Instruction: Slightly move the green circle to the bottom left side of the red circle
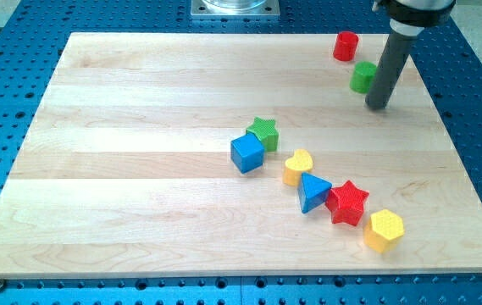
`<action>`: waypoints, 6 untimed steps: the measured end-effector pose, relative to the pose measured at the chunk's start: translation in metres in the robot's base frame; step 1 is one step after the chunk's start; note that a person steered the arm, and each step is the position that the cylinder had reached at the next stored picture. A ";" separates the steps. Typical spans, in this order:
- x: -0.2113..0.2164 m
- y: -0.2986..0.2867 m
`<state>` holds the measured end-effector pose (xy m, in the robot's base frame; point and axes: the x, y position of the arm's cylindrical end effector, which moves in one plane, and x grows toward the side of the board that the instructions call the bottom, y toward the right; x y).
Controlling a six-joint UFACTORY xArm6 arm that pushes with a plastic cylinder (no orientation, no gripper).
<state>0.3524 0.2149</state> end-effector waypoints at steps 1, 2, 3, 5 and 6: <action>-0.012 0.005; -0.035 0.000; -0.031 0.020; -0.064 0.005; -0.062 -0.013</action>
